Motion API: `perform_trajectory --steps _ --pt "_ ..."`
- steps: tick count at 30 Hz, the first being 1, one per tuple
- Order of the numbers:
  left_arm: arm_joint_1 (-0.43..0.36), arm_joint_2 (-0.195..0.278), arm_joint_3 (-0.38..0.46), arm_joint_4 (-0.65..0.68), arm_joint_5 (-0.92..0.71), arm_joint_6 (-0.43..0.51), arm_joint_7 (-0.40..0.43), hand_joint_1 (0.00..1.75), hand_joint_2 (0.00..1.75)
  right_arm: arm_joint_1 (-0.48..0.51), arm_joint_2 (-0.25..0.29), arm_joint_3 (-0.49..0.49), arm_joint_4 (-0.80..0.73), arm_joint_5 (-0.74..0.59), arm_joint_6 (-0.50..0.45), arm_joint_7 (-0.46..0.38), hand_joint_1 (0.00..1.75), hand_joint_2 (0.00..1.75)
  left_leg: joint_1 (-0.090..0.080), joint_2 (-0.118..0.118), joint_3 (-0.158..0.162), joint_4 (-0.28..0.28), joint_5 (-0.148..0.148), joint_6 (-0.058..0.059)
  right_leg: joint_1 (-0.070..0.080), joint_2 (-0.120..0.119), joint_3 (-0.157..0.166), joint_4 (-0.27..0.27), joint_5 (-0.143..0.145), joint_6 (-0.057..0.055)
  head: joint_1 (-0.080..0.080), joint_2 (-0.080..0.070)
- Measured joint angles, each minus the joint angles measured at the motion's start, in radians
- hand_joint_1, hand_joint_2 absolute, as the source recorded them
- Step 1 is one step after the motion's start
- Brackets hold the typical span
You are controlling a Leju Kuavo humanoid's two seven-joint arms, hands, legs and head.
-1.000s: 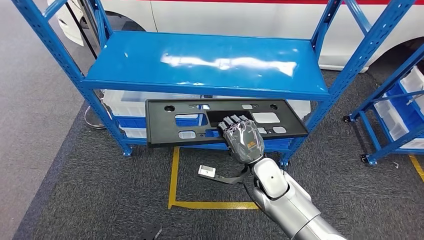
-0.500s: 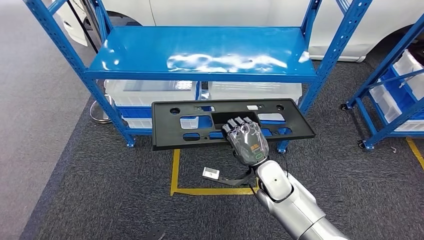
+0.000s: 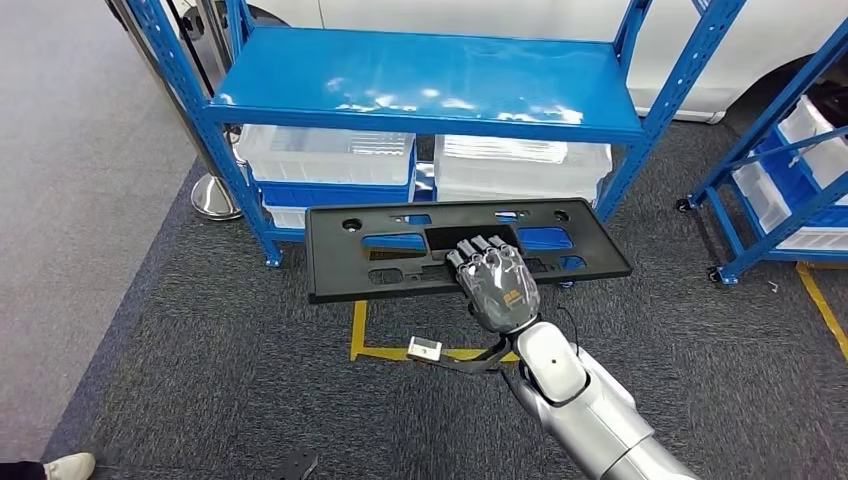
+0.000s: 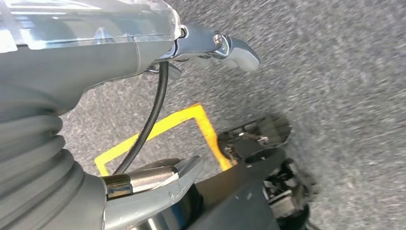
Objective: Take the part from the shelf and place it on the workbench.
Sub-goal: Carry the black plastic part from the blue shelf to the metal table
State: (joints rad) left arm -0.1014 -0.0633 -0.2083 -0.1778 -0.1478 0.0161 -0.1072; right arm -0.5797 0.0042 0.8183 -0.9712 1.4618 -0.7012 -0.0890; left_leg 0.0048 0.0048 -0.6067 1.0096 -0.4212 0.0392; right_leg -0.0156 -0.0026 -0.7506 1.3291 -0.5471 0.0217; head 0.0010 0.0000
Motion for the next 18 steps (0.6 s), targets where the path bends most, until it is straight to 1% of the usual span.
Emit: perform_trajectory --steps 1,2,3,4,5,6,7,8,9,10,11,12,13,14,15,16,17,18 --pt "-0.002 0.002 0.000 0.000 0.002 0.000 0.001 0.00 1.75 0.003 0.000 0.000 0.000 -0.001 0.000 0.000 1.75 1.75 -0.001 0.000 -0.018 0.003 0.012 -0.001 0.001 0.000 0.027 -0.009 0.026 -0.003 0.000 0.000" --pt "-0.005 0.004 0.000 0.000 0.004 -0.001 0.001 0.00 1.75 0.004 0.001 0.000 0.000 -0.002 0.000 -0.001 1.75 1.75 -0.003 0.000 -0.034 0.007 0.023 -0.003 0.002 0.000 0.072 -0.052 0.050 -0.009 0.000 0.000" --pt "-0.007 0.005 0.000 0.000 0.006 -0.001 0.002 0.00 1.75 0.005 0.002 0.000 0.000 -0.005 0.000 -0.001 1.75 1.75 -0.005 -0.001 -0.047 0.010 0.032 -0.007 0.005 0.001 0.130 -0.123 0.052 -0.017 0.000 0.000" --pt "-0.009 0.007 0.000 -0.001 0.008 -0.001 0.003 0.00 1.75 0.005 0.003 0.000 -0.001 -0.007 0.000 -0.002 1.75 1.75 -0.006 -0.001 -0.056 0.012 0.042 -0.011 0.008 0.001 0.186 -0.199 0.041 -0.023 0.000 0.000" --pt "-0.011 0.008 0.000 -0.002 0.009 -0.001 0.004 0.00 1.75 0.005 0.005 0.000 -0.002 -0.010 0.000 -0.002 1.75 1.75 -0.006 0.000 -0.061 0.012 0.052 -0.016 0.012 0.002 0.225 -0.258 0.026 -0.029 -0.001 0.000" --pt "-0.012 0.010 0.000 -0.002 0.009 -0.001 0.004 0.00 1.75 0.004 0.007 0.000 -0.002 -0.011 -0.001 -0.003 1.75 1.75 -0.006 0.000 -0.063 0.009 0.063 -0.021 0.016 0.002 0.244 -0.294 0.014 -0.033 -0.001 0.000" --pt "-0.013 0.011 0.001 -0.002 0.009 -0.001 0.004 0.00 1.75 0.004 0.008 0.000 -0.003 -0.012 -0.001 -0.003 1.75 1.75 -0.005 0.000 -0.064 0.004 0.074 -0.027 0.018 0.001 0.244 -0.307 0.018 -0.036 -0.001 0.000" --pt "-0.013 0.013 0.001 -0.002 0.009 -0.001 0.005 0.00 1.75 0.004 0.008 0.000 -0.002 -0.012 0.000 -0.004 1.75 1.75 -0.004 -0.001 -0.067 0.001 0.081 -0.033 0.016 -0.001 0.236 -0.310 0.031 -0.040 0.000 0.000" --pt "-0.013 0.016 0.001 -0.002 0.009 -0.001 0.005 0.00 1.75 0.005 0.009 0.000 -0.002 -0.012 0.000 -0.004 1.75 1.75 -0.003 -0.002 -0.075 0.005 0.070 -0.039 0.014 -0.004 0.227 -0.315 0.044 -0.047 0.000 0.000" --pt "-0.012 0.018 0.002 -0.002 0.009 -0.001 0.005 0.00 1.75 0.005 0.010 0.000 -0.002 -0.012 0.000 -0.004 1.75 1.75 -0.002 -0.004 -0.086 0.026 0.037 -0.044 0.010 -0.006 0.214 -0.321 0.060 -0.055 -0.001 0.000" --pt "-0.011 0.020 0.002 -0.002 0.009 -0.001 0.006 0.00 1.75 0.005 0.012 0.000 -0.002 -0.012 0.000 -0.004 1.75 1.75 0.000 -0.005 -0.099 0.068 -0.015 -0.049 0.007 -0.008 0.199 -0.324 0.077 -0.061 -0.002 0.000" --pt "-0.011 0.021 0.002 -0.002 0.009 -0.002 0.006 0.00 1.75 0.006 0.013 0.000 -0.002 -0.012 0.000 -0.005 1.75 1.75 0.002 -0.006 -0.113 0.126 -0.073 -0.055 0.007 -0.008 0.182 -0.324 0.092 -0.065 -0.003 0.000" --pt "-0.011 0.021 0.002 -0.002 0.010 -0.002 0.007 0.00 1.75 0.006 0.014 0.000 -0.002 -0.012 0.000 -0.006 1.75 1.75 0.004 -0.006 -0.123 0.191 -0.118 -0.061 0.007 -0.008 0.164 -0.324 0.106 -0.067 -0.004 0.000" --pt "-0.012 0.022 0.003 -0.002 0.011 -0.002 0.008 0.00 1.75 0.006 0.014 0.000 -0.001 -0.013 0.000 -0.008 1.75 1.75 0.007 -0.006 -0.127 0.247 -0.137 -0.066 0.007 -0.009 0.145 -0.323 0.120 -0.066 -0.004 0.000" --pt "-0.013 0.023 0.003 -0.002 0.012 -0.002 0.009 0.00 1.75 0.006 0.014 0.000 -0.001 -0.014 0.000 -0.010 1.75 1.75 0.010 -0.006 -0.119 0.281 -0.129 -0.071 0.007 -0.009 0.126 -0.321 0.134 -0.063 -0.004 0.000" --pt "-0.015 0.025 0.004 -0.002 0.013 -0.002 0.011 0.00 1.75 0.006 0.015 0.000 0.000 -0.016 0.000 -0.013 1.75 1.75 0.013 -0.006 -0.097 0.285 -0.102 -0.074 0.006 -0.010 0.106 -0.317 0.147 -0.061 -0.004 0.000" --pt "-0.017 0.027 0.005 -0.002 0.014 -0.002 0.012 0.00 1.75 0.006 0.015 0.000 0.000 -0.018 0.000 -0.016 1.75 1.75 0.015 -0.005 -0.059 0.256 -0.073 -0.076 0.005 -0.010 0.087 -0.313 0.159 -0.057 -0.004 0.000" --pt "-0.020 0.029 0.006 -0.002 0.016 -0.003 0.014 0.00 1.75 0.006 0.017 0.000 0.001 -0.021 0.000 -0.019 1.75 1.75 0.017 -0.006 -0.005 0.197 -0.062 -0.076 0.004 -0.010 0.070 -0.306 0.170 -0.053 -0.004 0.000"
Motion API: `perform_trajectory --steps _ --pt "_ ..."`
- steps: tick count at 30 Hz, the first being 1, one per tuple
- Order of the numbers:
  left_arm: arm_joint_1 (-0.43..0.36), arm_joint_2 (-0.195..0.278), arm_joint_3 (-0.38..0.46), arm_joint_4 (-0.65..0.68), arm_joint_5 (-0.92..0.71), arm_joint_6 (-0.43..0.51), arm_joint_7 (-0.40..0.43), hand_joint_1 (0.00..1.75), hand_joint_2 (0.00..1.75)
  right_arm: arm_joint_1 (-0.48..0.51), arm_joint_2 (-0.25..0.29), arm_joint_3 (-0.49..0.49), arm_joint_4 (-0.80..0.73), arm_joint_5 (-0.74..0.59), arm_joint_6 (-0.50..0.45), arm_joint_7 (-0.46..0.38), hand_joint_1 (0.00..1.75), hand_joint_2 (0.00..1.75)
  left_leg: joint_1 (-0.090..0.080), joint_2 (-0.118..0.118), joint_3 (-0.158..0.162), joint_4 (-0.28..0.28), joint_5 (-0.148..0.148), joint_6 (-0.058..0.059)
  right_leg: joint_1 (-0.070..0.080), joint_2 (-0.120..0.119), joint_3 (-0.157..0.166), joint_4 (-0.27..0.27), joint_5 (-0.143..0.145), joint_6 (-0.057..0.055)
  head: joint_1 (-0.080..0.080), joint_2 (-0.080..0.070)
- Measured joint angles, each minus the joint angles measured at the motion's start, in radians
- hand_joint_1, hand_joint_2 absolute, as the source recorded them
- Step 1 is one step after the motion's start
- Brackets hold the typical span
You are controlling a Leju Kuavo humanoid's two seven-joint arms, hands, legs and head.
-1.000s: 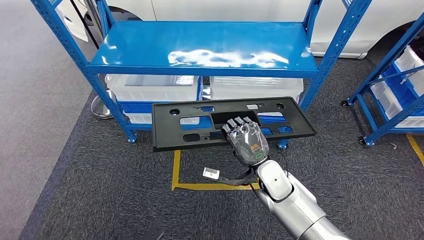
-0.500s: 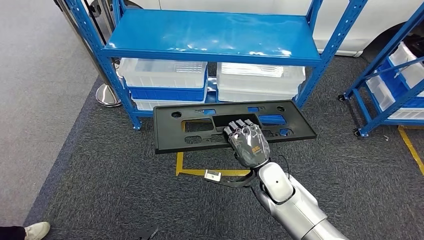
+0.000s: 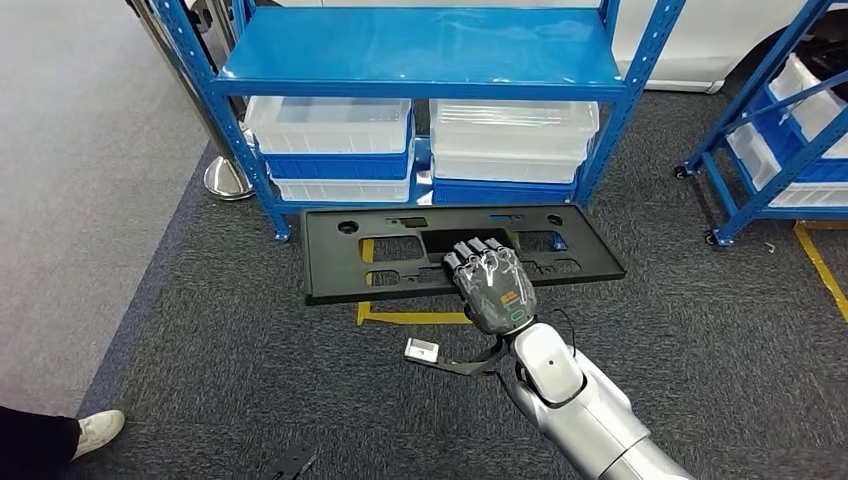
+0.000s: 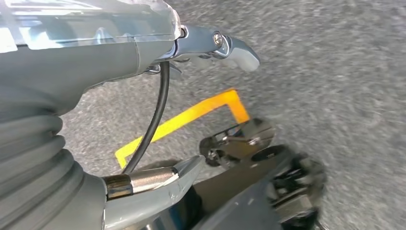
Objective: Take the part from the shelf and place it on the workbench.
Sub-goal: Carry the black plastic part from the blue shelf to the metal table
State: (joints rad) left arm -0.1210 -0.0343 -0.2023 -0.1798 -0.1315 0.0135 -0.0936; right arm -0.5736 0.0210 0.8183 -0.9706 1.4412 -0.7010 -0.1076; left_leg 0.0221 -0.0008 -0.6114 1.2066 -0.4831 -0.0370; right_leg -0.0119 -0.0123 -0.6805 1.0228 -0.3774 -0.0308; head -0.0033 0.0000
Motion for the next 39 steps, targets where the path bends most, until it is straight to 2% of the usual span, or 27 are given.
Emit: perform_trajectory --steps 1,2,3,4,5,6,7,8,10,11,12,13,14,15,16,17,18,19,22,23,25,29,32,35,36,37,39 --pt "-0.004 0.002 0.001 0.000 0.002 -0.001 0.001 0.00 1.75 0.000 0.002 0.000 0.000 -0.003 0.000 -0.002 1.75 1.75 -0.001 -0.001 0.060 -0.079 -0.010 0.002 0.000 0.000 -0.014 0.007 0.009 0.005 0.000 0.000" --pt "-0.008 0.004 0.003 0.000 0.004 -0.001 0.001 0.00 1.75 -0.001 0.004 0.000 0.000 -0.006 0.000 -0.004 1.75 1.75 -0.003 -0.001 0.106 -0.144 -0.028 0.008 0.001 -0.001 -0.023 0.012 0.019 0.011 0.000 0.000" --pt "-0.011 0.005 0.005 -0.001 0.006 -0.002 0.001 0.00 1.75 -0.001 0.007 0.000 0.001 -0.008 0.000 -0.006 1.75 1.75 -0.005 -0.002 0.133 -0.190 -0.046 0.014 0.001 -0.002 -0.029 0.014 0.029 0.017 0.000 0.000" --pt "-0.013 0.006 0.006 -0.001 0.006 -0.002 0.002 0.00 1.75 -0.002 0.009 0.000 0.002 -0.009 0.000 -0.007 1.75 1.75 -0.009 -0.003 0.140 -0.211 -0.051 0.022 0.000 -0.002 -0.031 0.011 0.041 0.024 0.000 0.000" --pt "-0.014 0.006 0.007 -0.001 0.007 -0.003 0.004 0.00 1.75 -0.002 0.011 0.000 0.004 -0.010 0.000 -0.008 1.75 1.75 -0.008 -0.002 0.131 -0.210 -0.043 0.032 -0.001 -0.002 -0.033 0.006 0.051 0.030 0.000 0.000" --pt "-0.014 0.006 0.008 -0.001 0.008 -0.004 0.005 0.00 1.75 -0.002 0.012 0.000 0.006 -0.011 0.000 -0.010 1.75 1.75 -0.007 0.000 0.123 -0.212 -0.032 0.041 -0.002 0.000 -0.039 0.008 0.046 0.036 0.000 0.000" --pt "-0.014 0.007 0.008 -0.001 0.008 -0.006 0.007 0.00 1.75 -0.002 0.013 0.000 0.009 -0.011 0.000 -0.011 1.75 1.75 -0.005 0.003 0.113 -0.213 -0.019 0.053 -0.003 0.002 -0.048 0.025 0.020 0.041 0.001 0.000" --pt "-0.014 0.007 0.008 -0.001 0.009 -0.008 0.007 0.00 1.75 -0.002 0.013 0.000 0.011 -0.012 0.000 -0.011 1.75 1.75 -0.003 0.005 0.100 -0.215 -0.006 0.062 -0.004 0.004 -0.062 0.062 -0.025 0.045 0.002 0.000" --pt "-0.014 0.010 0.009 -0.001 0.006 -0.014 0.003 0.00 1.75 -0.002 0.013 0.000 0.016 -0.012 0.000 -0.012 1.75 1.75 -0.004 0.007 0.069 -0.215 0.017 0.071 -0.005 0.007 -0.096 0.188 -0.125 0.050 0.004 0.000" --pt "-0.014 0.011 0.009 -0.001 0.003 -0.017 0.000 0.00 1.75 -0.002 0.013 0.000 0.019 -0.013 0.000 -0.012 1.75 1.75 -0.004 0.007 0.054 -0.214 0.028 0.071 -0.005 0.007 -0.108 0.252 -0.145 0.053 0.005 0.000" --pt "-0.013 0.011 0.009 -0.001 -0.001 -0.019 -0.002 0.00 1.75 -0.001 0.013 0.000 0.022 -0.014 0.000 -0.011 1.75 1.75 -0.005 0.007 0.038 -0.213 0.039 0.070 -0.005 0.008 -0.110 0.297 -0.137 0.054 0.005 0.000" --pt "-0.012 0.012 0.009 -0.001 -0.004 -0.020 -0.003 0.00 1.75 -0.001 0.013 0.000 0.024 -0.015 0.000 -0.011 1.75 1.75 -0.005 0.007 0.023 -0.211 0.049 0.068 -0.005 0.008 -0.097 0.310 -0.110 0.053 0.005 0.000" --pt "-0.011 0.012 0.009 -0.001 -0.006 -0.020 -0.003 0.00 1.75 -0.001 0.013 0.001 0.027 -0.017 0.000 -0.011 1.75 1.75 -0.005 0.007 0.010 -0.209 0.058 0.065 -0.005 0.008 -0.064 0.286 -0.081 0.050 0.005 0.000" --pt "-0.011 0.012 0.009 -0.001 -0.008 -0.020 -0.003 0.00 1.75 -0.001 0.013 0.001 0.029 -0.020 0.000 -0.011 1.75 1.75 -0.005 0.007 0.000 -0.207 0.066 0.061 -0.004 0.008 -0.014 0.229 -0.065 0.045 0.004 0.000" --pt "-0.010 0.012 0.009 -0.001 -0.008 -0.020 -0.003 0.00 1.75 -0.001 0.014 0.001 0.029 -0.022 0.000 -0.011 1.75 1.75 -0.007 0.007 -0.008 -0.204 0.072 0.057 -0.002 0.008 0.045 0.153 -0.073 0.039 0.004 0.000" --pt "-0.010 0.012 0.009 -0.001 -0.008 -0.019 -0.003 0.00 1.75 -0.002 0.014 0.001 0.030 -0.023 0.000 -0.011 1.75 1.75 -0.008 0.007 -0.014 -0.202 0.077 0.052 0.001 0.008 0.096 0.080 -0.093 0.034 0.004 0.000" --pt "-0.010 0.012 0.009 -0.001 -0.008 -0.019 -0.003 0.00 1.75 -0.003 0.015 0.001 0.030 -0.024 0.000 -0.010 1.75 1.75 -0.010 0.007 -0.017 -0.200 0.082 0.046 0.004 0.008 0.129 0.028 -0.114 0.031 0.004 0.000" --pt "-0.009 0.013 0.009 -0.001 -0.009 -0.018 -0.004 0.00 1.75 -0.004 0.016 0.001 0.030 -0.024 0.000 -0.009 1.75 1.75 -0.011 0.007 -0.021 -0.198 0.084 0.045 0.004 0.009 0.143 -0.002 -0.128 0.031 0.004 0.000" --pt "-0.005 0.016 0.009 -0.001 -0.012 -0.017 -0.008 0.00 1.75 -0.001 0.016 0.001 0.033 -0.024 0.000 -0.007 1.75 1.75 -0.011 0.008 -0.026 -0.199 0.092 0.060 0.004 0.010 0.139 -0.012 -0.126 0.032 0.003 0.000" --pt "-0.003 0.016 0.009 -0.001 -0.013 -0.017 -0.009 0.00 1.75 -0.001 0.016 0.001 0.035 -0.024 0.000 -0.006 1.75 1.75 -0.010 0.008 -0.027 -0.202 0.098 0.060 0.005 0.010 0.137 -0.011 -0.124 0.029 0.003 0.000" --pt "0.000 0.017 0.009 -0.001 -0.015 -0.017 -0.010 0.00 1.75 -0.001 0.016 0.001 0.036 -0.024 0.000 -0.005 1.75 1.75 -0.009 0.007 -0.027 -0.207 0.106 0.050 0.006 0.010 0.132 -0.008 -0.121 0.024 0.003 0.000" --pt "0.003 0.018 0.008 -0.001 -0.019 -0.015 -0.012 0.00 1.75 -0.001 0.016 0.001 0.039 -0.022 0.000 -0.002 1.75 1.75 -0.009 0.007 -0.028 -0.212 0.114 0.042 0.006 0.009 0.126 -0.004 -0.117 0.019 0.003 0.000" --pt "0.007 0.020 0.008 -0.001 -0.026 -0.014 -0.014 0.00 1.75 0.000 0.015 0.001 0.039 -0.018 0.000 0.000 1.75 1.75 -0.012 0.006 -0.034 -0.206 0.113 0.045 0.001 0.008 0.122 -0.003 -0.114 0.023 0.002 0.000" --pt "0.009 0.020 0.008 -0.001 -0.030 -0.014 -0.017 0.00 1.75 0.002 0.014 0.001 0.039 -0.013 0.000 0.002 1.75 1.75 -0.011 0.007 -0.026 -0.229 0.129 0.059 0.001 0.009 0.126 -0.013 -0.111 0.034 0.002 0.000" --pt "0.008 0.020 0.008 -0.001 -0.032 -0.014 -0.017 0.00 1.75 0.002 0.014 0.001 0.038 -0.013 0.000 0.002 1.75 1.75 -0.008 0.009 -0.019 -0.246 0.139 0.064 0.002 0.010 0.124 -0.006 -0.124 0.038 0.003 0.000" --pt "0.008 0.019 0.008 -0.001 -0.034 -0.015 -0.018 0.00 1.75 0.002 0.013 0.001 0.038 -0.013 0.000 0.002 1.75 1.75 -0.003 0.012 -0.013 -0.262 0.148 0.067 0.003 0.011 0.114 0.020 -0.150 0.041 0.004 0.000" --pt "0.006 0.018 0.008 -0.001 -0.036 -0.015 -0.020 0.00 1.75 0.003 0.010 0.001 0.038 -0.012 0.000 0.001 1.75 1.75 0.002 0.014 -0.015 -0.273 0.156 0.069 -0.004 0.012 0.071 0.128 -0.223 0.051 0.005 0.000"
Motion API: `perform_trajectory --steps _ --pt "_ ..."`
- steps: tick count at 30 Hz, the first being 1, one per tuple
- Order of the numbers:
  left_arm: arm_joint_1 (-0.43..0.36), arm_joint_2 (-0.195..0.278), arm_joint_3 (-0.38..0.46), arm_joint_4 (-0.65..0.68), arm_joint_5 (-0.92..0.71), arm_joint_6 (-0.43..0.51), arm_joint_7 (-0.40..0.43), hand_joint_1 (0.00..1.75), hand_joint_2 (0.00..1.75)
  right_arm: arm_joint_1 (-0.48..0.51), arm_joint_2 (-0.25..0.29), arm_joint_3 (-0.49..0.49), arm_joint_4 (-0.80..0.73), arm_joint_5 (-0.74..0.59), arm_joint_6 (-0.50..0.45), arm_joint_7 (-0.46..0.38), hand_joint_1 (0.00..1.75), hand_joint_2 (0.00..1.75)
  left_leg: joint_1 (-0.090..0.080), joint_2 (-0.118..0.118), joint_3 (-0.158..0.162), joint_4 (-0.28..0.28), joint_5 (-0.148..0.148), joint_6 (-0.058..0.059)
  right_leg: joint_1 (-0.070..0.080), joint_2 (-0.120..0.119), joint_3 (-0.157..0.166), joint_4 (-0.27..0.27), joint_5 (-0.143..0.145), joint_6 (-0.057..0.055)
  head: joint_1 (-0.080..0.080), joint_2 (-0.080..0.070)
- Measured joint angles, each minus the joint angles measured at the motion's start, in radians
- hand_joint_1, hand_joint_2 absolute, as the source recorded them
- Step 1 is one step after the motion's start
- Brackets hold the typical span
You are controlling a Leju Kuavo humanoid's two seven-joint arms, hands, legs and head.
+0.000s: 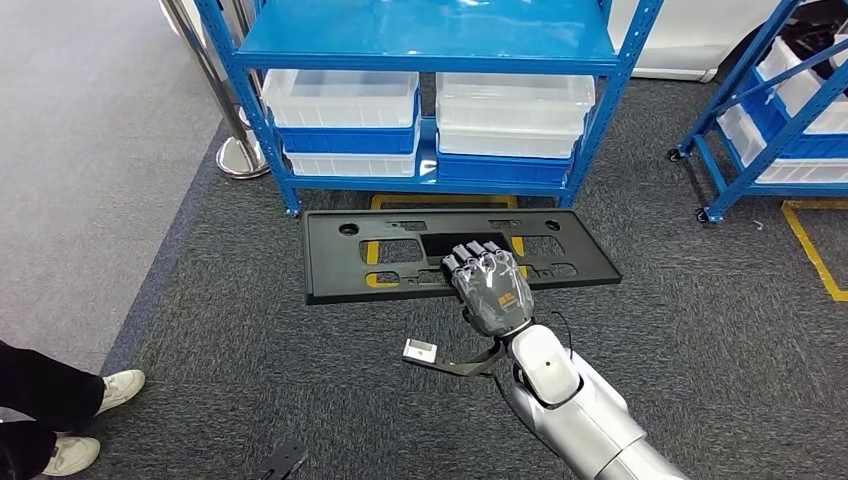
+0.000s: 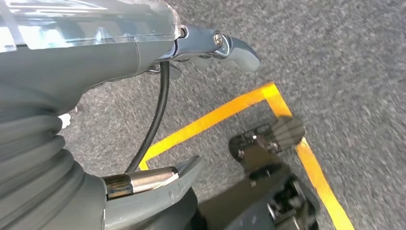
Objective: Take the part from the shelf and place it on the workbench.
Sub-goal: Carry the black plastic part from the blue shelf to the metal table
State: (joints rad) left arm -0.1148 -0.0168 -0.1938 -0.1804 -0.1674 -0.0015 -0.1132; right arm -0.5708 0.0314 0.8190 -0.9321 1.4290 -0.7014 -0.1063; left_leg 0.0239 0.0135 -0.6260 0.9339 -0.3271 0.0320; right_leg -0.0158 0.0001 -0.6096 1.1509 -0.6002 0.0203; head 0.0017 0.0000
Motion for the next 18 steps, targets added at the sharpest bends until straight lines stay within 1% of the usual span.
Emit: perform_trajectory --steps 1,2,3,4,5,6,7,8,9,10,11,12,13,14,15,16,17,18 --pt "0.000 0.000 0.000 0.000 0.000 0.000 0.000 0.00 1.75 0.002 -0.002 0.000 0.000 0.000 0.000 0.000 1.75 1.75 0.002 0.000 -0.006 0.003 0.001 -0.001 -0.006 0.000 -0.022 0.057 -0.026 0.007 0.000 0.000" --pt "0.000 0.000 0.000 0.000 0.000 0.000 0.000 0.00 1.75 0.004 -0.003 0.000 0.001 0.001 0.000 -0.001 1.75 1.75 0.004 0.000 -0.013 0.009 0.002 -0.004 -0.012 0.000 -0.034 0.092 -0.035 0.014 0.000 0.000" --pt "0.000 0.000 0.000 0.000 0.000 0.000 0.000 0.00 1.75 0.006 -0.005 0.000 0.001 0.001 0.000 -0.001 1.75 1.75 0.008 0.000 -0.022 0.017 0.003 -0.008 -0.018 0.000 -0.030 0.092 -0.024 0.022 0.000 0.000" --pt "0.000 -0.001 0.000 0.000 -0.001 -0.001 0.000 0.00 1.75 0.006 -0.006 0.000 0.001 0.001 0.000 -0.001 1.75 1.75 0.015 0.000 -0.033 0.028 0.003 -0.014 -0.025 -0.001 -0.007 0.056 0.002 0.032 0.000 0.000" --pt "0.000 -0.001 0.000 0.000 -0.001 -0.001 0.000 0.00 1.75 0.005 -0.006 0.000 0.001 0.001 0.000 -0.001 1.75 1.75 0.021 0.000 -0.044 0.041 0.003 -0.023 -0.033 -0.001 0.026 -0.007 0.027 0.043 0.000 0.000" --pt "-0.001 0.000 0.000 0.000 -0.001 0.000 0.000 0.00 1.75 0.005 -0.006 0.000 0.001 0.001 0.000 -0.001 1.75 1.75 0.025 -0.002 -0.055 0.053 0.003 -0.034 -0.035 0.003 0.054 -0.057 0.048 0.050 0.000 0.000" --pt "-0.001 0.001 0.000 0.000 -0.001 0.000 0.000 0.00 1.75 0.004 -0.006 0.000 0.000 0.001 0.000 -0.001 1.75 1.75 0.026 -0.003 -0.065 0.063 0.004 -0.046 -0.035 0.008 0.070 -0.090 0.061 0.049 0.000 0.000" --pt "-0.001 0.001 0.000 0.000 -0.001 0.000 0.000 0.00 1.75 0.003 -0.007 0.000 0.000 0.001 0.000 -0.001 1.75 1.75 0.026 -0.006 -0.073 0.071 0.008 -0.057 -0.034 0.013 0.071 -0.101 0.064 0.043 -0.001 0.000" --pt "0.000 0.002 0.000 0.000 -0.002 0.000 0.000 0.00 1.75 0.004 -0.007 0.000 0.000 0.001 0.000 -0.001 1.75 1.75 0.025 -0.008 -0.078 0.072 0.016 -0.066 -0.030 0.018 0.061 -0.090 0.068 0.031 -0.001 0.000" --pt "0.002 0.001 0.000 0.000 -0.002 -0.001 0.000 0.00 1.75 0.005 -0.007 0.000 0.000 0.001 0.000 -0.001 1.75 1.75 0.026 -0.010 -0.080 0.070 0.024 -0.074 -0.029 0.019 0.051 -0.087 0.073 0.019 -0.002 0.000" --pt "0.005 0.001 0.000 0.000 -0.003 -0.001 0.000 0.00 1.75 0.005 -0.007 0.000 0.001 0.001 0.000 -0.001 1.75 1.75 0.029 -0.011 -0.085 0.070 0.026 -0.080 -0.029 0.017 0.042 -0.085 0.079 0.006 -0.002 0.000" --pt "0.008 0.000 0.000 0.000 -0.003 -0.001 0.000 0.00 1.75 0.006 -0.007 0.000 0.001 0.000 0.000 -0.001 1.75 1.75 0.031 -0.011 -0.092 0.078 0.009 -0.082 -0.027 0.016 0.032 -0.085 0.088 -0.006 -0.003 0.000" --pt "0.010 0.000 0.000 0.000 -0.004 -0.001 0.000 0.00 1.75 0.006 -0.006 0.000 0.001 0.000 0.000 -0.001 1.75 1.75 0.032 -0.010 -0.103 0.108 -0.030 -0.082 -0.025 0.014 0.021 -0.086 0.100 -0.017 -0.003 0.000" --pt "0.011 0.000 0.000 0.000 -0.004 -0.001 0.000 0.00 1.75 0.006 -0.006 0.000 0.001 0.000 0.000 -0.001 1.75 1.75 0.032 -0.010 -0.118 0.160 -0.086 -0.080 -0.023 0.013 0.008 -0.087 0.111 -0.027 -0.005 0.000" --pt "0.010 0.000 0.000 0.000 -0.004 -0.001 0.001 0.00 1.75 0.006 -0.005 0.000 0.001 0.000 0.000 -0.001 1.75 1.75 0.028 -0.009 -0.133 0.228 -0.147 -0.076 -0.018 0.012 -0.006 -0.087 0.122 -0.032 -0.006 0.000" --pt "0.009 0.000 0.000 0.000 -0.004 -0.001 0.000 0.00 1.75 0.007 -0.006 0.000 0.001 0.000 0.000 -0.001 1.75 1.75 0.024 -0.010 -0.144 0.299 -0.194 -0.071 -0.013 0.010 -0.020 -0.087 0.134 -0.036 -0.007 0.000" --pt "0.008 0.000 0.000 0.000 -0.004 -0.001 0.000 0.00 1.75 0.008 -0.006 0.000 0.001 -0.001 0.000 -0.001 1.75 1.75 0.019 -0.010 -0.146 0.355 -0.219 -0.066 -0.007 0.009 -0.034 -0.087 0.145 -0.039 -0.008 0.000" --pt "0.008 0.000 0.000 0.000 -0.004 -0.001 0.000 0.00 1.75 0.009 -0.006 0.000 0.002 -0.002 0.000 -0.001 1.75 1.75 0.013 -0.010 -0.131 0.383 -0.221 -0.059 0.000 0.008 -0.048 -0.086 0.155 -0.041 -0.008 0.000"
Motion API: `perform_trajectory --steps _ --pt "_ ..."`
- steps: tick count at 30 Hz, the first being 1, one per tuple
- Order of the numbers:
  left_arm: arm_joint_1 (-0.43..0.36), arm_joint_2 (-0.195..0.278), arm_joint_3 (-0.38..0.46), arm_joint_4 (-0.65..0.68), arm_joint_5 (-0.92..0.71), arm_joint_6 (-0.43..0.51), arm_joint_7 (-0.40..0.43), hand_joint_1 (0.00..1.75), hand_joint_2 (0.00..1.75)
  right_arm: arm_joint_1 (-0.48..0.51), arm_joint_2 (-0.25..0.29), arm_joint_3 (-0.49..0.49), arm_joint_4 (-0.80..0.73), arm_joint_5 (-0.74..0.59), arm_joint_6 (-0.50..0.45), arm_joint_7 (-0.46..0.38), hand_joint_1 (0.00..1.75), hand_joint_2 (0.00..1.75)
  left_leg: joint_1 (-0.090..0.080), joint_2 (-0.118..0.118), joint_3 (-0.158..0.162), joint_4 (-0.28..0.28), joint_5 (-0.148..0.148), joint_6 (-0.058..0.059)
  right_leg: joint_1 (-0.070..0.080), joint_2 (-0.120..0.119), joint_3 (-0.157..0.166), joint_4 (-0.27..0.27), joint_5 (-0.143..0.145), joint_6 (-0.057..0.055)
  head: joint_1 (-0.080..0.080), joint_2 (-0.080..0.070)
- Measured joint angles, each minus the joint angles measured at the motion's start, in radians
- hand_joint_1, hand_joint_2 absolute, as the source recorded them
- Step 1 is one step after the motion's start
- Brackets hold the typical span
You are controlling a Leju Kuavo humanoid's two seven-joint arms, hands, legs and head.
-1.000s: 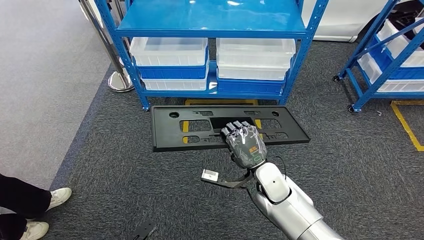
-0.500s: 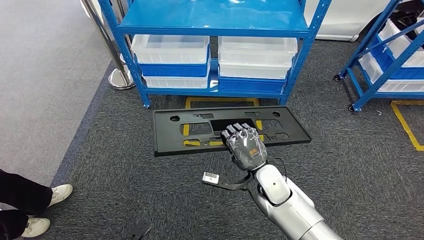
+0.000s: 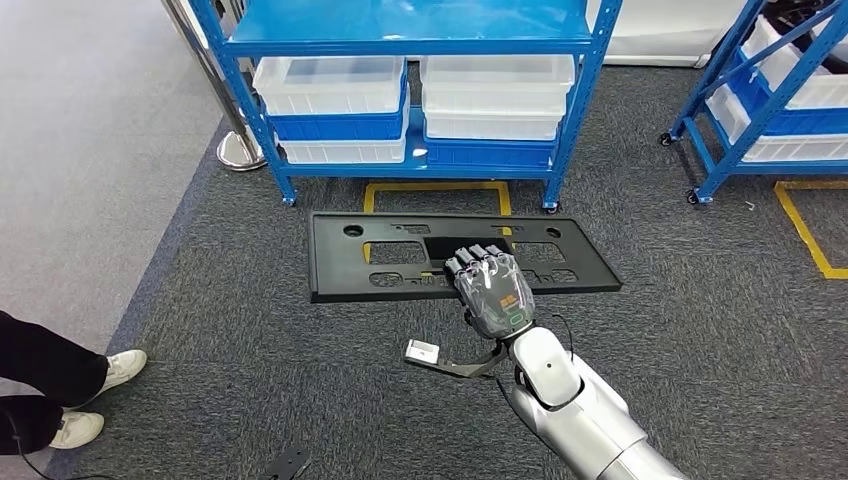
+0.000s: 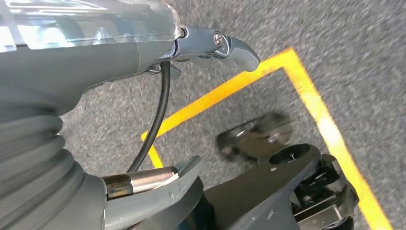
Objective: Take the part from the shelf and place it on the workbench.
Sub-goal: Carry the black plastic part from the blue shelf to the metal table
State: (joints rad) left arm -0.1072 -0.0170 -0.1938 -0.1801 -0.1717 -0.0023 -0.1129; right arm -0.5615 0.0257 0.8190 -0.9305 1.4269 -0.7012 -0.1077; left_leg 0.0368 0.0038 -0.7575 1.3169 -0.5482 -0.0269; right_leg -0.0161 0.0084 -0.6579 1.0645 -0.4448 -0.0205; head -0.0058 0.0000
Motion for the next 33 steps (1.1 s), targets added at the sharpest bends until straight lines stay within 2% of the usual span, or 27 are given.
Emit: perform_trajectory --steps 1,2,4,5,6,7,8,9,10,11,13,14,15,16,17,18,20,21,22,24,25,27,29,30,31,32,33 --pt "0.000 0.000 0.000 0.000 0.000 0.000 0.000 0.00 1.75 0.001 0.000 0.000 0.000 -0.002 0.000 0.000 1.75 1.75 -0.007 0.000 0.032 -0.008 0.015 0.010 0.006 0.000 -0.013 0.000 0.011 -0.002 0.000 0.000" --pt "-0.001 0.000 0.000 0.000 0.000 0.000 0.000 0.00 1.75 0.001 0.000 0.000 0.001 -0.003 0.000 -0.001 1.75 1.75 -0.014 -0.001 0.080 -0.049 0.035 0.023 0.011 0.000 -0.025 0.000 0.021 -0.002 0.000 0.000" --pt "-0.005 0.002 0.000 0.000 0.000 0.000 0.000 0.00 1.75 0.000 0.001 0.000 0.001 -0.006 0.000 -0.001 1.75 1.75 -0.031 -0.003 0.191 -0.189 0.037 0.050 0.016 -0.001 -0.040 0.000 0.039 -0.001 0.000 0.000" --pt "-0.007 0.003 0.000 0.000 0.000 0.000 0.000 0.00 1.75 0.000 0.001 0.000 0.001 -0.007 0.000 -0.001 1.75 1.75 -0.037 -0.005 0.229 -0.246 0.026 0.056 0.016 -0.002 -0.044 -0.003 0.049 0.003 0.001 0.000" --pt "-0.008 0.003 0.000 0.000 0.000 0.000 0.000 0.00 1.75 0.000 0.002 0.000 0.001 -0.008 0.000 -0.001 1.75 1.75 -0.042 -0.006 0.248 -0.283 0.017 0.059 0.014 -0.002 -0.045 -0.007 0.059 0.008 0.000 0.000" --pt "-0.008 0.003 0.000 0.000 0.000 0.000 0.000 0.00 1.75 0.000 0.003 0.000 0.001 -0.008 0.000 -0.001 1.75 1.75 -0.044 -0.006 0.254 -0.303 0.020 0.058 0.012 -0.003 -0.045 -0.014 0.070 0.014 0.000 0.000" --pt "-0.007 0.003 0.000 0.000 0.000 0.000 0.000 0.00 1.75 0.000 0.003 0.000 0.001 -0.009 0.000 -0.002 1.75 1.75 -0.043 -0.005 0.250 -0.311 0.033 0.059 0.011 -0.003 -0.046 -0.020 0.078 0.021 -0.001 0.000" --pt "-0.007 0.002 0.000 0.000 0.000 0.000 0.001 0.00 1.75 0.000 0.003 0.000 0.001 -0.009 0.000 -0.002 1.75 1.75 -0.041 -0.002 0.246 -0.322 0.048 0.063 0.011 -0.002 -0.050 -0.020 0.072 0.026 -0.001 0.000" --pt "-0.007 0.002 0.000 0.000 0.000 0.000 0.001 0.00 1.75 0.000 0.003 0.000 0.001 -0.009 0.000 -0.002 1.75 1.75 -0.038 0.001 0.239 -0.331 0.064 0.069 0.011 -0.002 -0.057 -0.005 0.046 0.031 0.000 0.000" --pt "-0.007 0.001 0.000 0.000 0.000 0.000 0.001 0.00 1.75 0.000 0.002 0.000 0.001 -0.009 0.000 -0.002 1.75 1.75 -0.035 0.003 0.230 -0.337 0.079 0.073 0.011 -0.002 -0.068 0.029 0.001 0.035 0.001 0.000" --pt "-0.007 0.001 0.000 0.000 0.000 0.000 0.000 0.00 1.75 0.001 0.001 0.000 0.002 -0.009 0.000 -0.002 1.75 1.75 -0.037 0.005 0.202 -0.336 0.099 0.078 0.008 -0.003 -0.091 0.143 -0.093 0.042 0.003 0.000" --pt "-0.007 0.001 0.000 0.000 0.000 0.000 -0.001 0.00 1.75 0.002 0.001 0.000 0.002 -0.009 0.000 -0.002 1.75 1.75 -0.037 0.006 0.186 -0.333 0.108 0.077 0.007 -0.003 -0.098 0.200 -0.111 0.045 0.003 0.000" --pt "-0.007 0.001 0.000 0.000 -0.001 0.000 -0.002 0.00 1.75 0.002 0.000 0.000 0.003 -0.009 0.000 -0.002 1.75 1.75 -0.037 0.006 0.171 -0.329 0.116 0.075 0.005 -0.003 -0.096 0.237 -0.102 0.048 0.003 0.000" --pt "-0.007 0.000 0.000 0.000 -0.002 0.000 -0.002 0.00 1.75 0.002 0.000 0.000 0.004 -0.010 0.000 -0.002 1.75 1.75 -0.037 0.006 0.155 -0.324 0.124 0.073 0.004 -0.004 -0.080 0.244 -0.074 0.049 0.003 0.000" --pt "-0.006 0.000 0.000 0.000 -0.003 0.000 -0.003 0.00 1.75 0.002 0.000 0.000 0.005 -0.014 0.000 -0.003 1.75 1.75 -0.037 0.007 0.140 -0.317 0.130 0.070 0.003 -0.005 -0.048 0.218 -0.043 0.049 0.003 0.000" --pt "-0.006 0.000 0.000 0.000 -0.004 0.000 -0.003 0.00 1.75 0.002 0.000 0.000 0.005 -0.021 0.000 -0.005 1.75 1.75 -0.037 0.008 0.127 -0.310 0.136 0.067 0.003 -0.008 -0.002 0.162 -0.029 0.046 0.003 0.000" --pt "-0.005 -0.002 0.000 0.000 -0.006 0.000 -0.003 0.00 1.75 0.000 0.000 0.000 0.006 -0.048 0.000 -0.014 1.75 1.75 -0.040 0.012 0.111 -0.295 0.144 0.059 0.009 -0.024 0.089 0.029 -0.054 0.036 0.002 0.000" --pt "-0.004 -0.003 0.000 0.000 -0.007 0.000 -0.004 0.00 1.75 -0.001 0.001 0.000 0.007 -0.062 0.000 -0.019 1.75 1.75 -0.041 0.016 0.107 -0.291 0.148 0.054 0.012 -0.030 0.114 -0.013 -0.072 0.030 0.002 0.000" --pt "-0.003 -0.003 0.000 0.000 -0.008 0.000 -0.004 0.00 1.75 -0.002 0.002 0.000 0.008 -0.074 0.001 -0.023 1.75 1.75 -0.041 0.020 0.105 -0.290 0.152 0.048 0.015 -0.031 0.122 -0.032 -0.080 0.023 0.002 0.000" --pt "-0.002 -0.003 0.000 0.000 -0.011 0.000 -0.004 0.00 1.75 -0.002 0.002 0.000 0.011 -0.083 0.001 -0.025 1.75 1.75 -0.039 0.024 0.100 -0.286 0.152 0.035 0.012 -0.021 0.117 -0.038 -0.068 0.008 0.002 0.000" --pt "-0.002 -0.003 0.000 0.000 -0.013 0.000 -0.003 0.00 1.75 -0.003 0.002 0.000 0.013 -0.082 0.001 -0.023 1.75 1.75 -0.037 0.020 0.093 -0.269 0.135 0.029 0.010 -0.016 0.113 -0.041 -0.059 0.001 0.001 0.000" --pt "-0.002 -0.004 0.000 0.000 -0.018 -0.001 -0.003 0.00 1.75 -0.007 0.003 0.000 0.015 -0.072 0.001 -0.017 1.75 1.75 -0.033 0.009 0.058 -0.176 0.065 0.019 0.007 -0.005 0.102 -0.044 -0.045 -0.009 0.000 0.000" --pt "-0.002 -0.004 0.000 0.000 -0.022 -0.002 -0.004 0.00 1.75 -0.012 0.002 0.000 0.017 -0.063 0.001 -0.010 1.75 1.75 -0.028 0.005 0.018 -0.050 -0.001 0.013 0.007 0.010 0.086 -0.042 -0.034 -0.011 0.000 0.000" --pt "-0.002 -0.004 0.000 0.000 -0.025 -0.003 -0.004 0.00 1.75 -0.014 0.002 0.000 0.018 -0.060 0.001 -0.008 1.75 1.75 -0.026 0.005 0.012 -0.017 -0.009 0.011 0.006 0.018 0.078 -0.040 -0.029 -0.010 0.000 0.000" --pt "-0.003 -0.004 0.000 0.000 -0.026 -0.004 -0.004 0.00 1.75 -0.018 0.001 0.000 0.019 -0.057 0.001 -0.005 1.75 1.75 -0.024 0.004 0.025 -0.020 0.000 0.010 0.006 0.028 0.072 -0.037 -0.025 -0.007 0.000 0.000" --pt "-0.003 -0.004 0.000 0.000 -0.028 -0.005 -0.004 0.00 1.75 -0.025 0.000 0.000 0.018 -0.054 0.002 -0.003 1.75 1.75 -0.023 0.001 0.057 -0.063 0.025 0.011 0.005 0.039 0.067 -0.034 -0.022 -0.004 -0.001 0.000" --pt "-0.004 -0.004 0.000 0.000 -0.030 -0.007 -0.004 0.00 1.75 -0.036 -0.001 0.000 0.017 -0.050 0.003 -0.002 1.75 1.75 -0.021 -0.014 0.099 -0.131 0.051 0.013 0.003 0.049 0.062 -0.031 -0.020 -0.001 0.000 0.000"
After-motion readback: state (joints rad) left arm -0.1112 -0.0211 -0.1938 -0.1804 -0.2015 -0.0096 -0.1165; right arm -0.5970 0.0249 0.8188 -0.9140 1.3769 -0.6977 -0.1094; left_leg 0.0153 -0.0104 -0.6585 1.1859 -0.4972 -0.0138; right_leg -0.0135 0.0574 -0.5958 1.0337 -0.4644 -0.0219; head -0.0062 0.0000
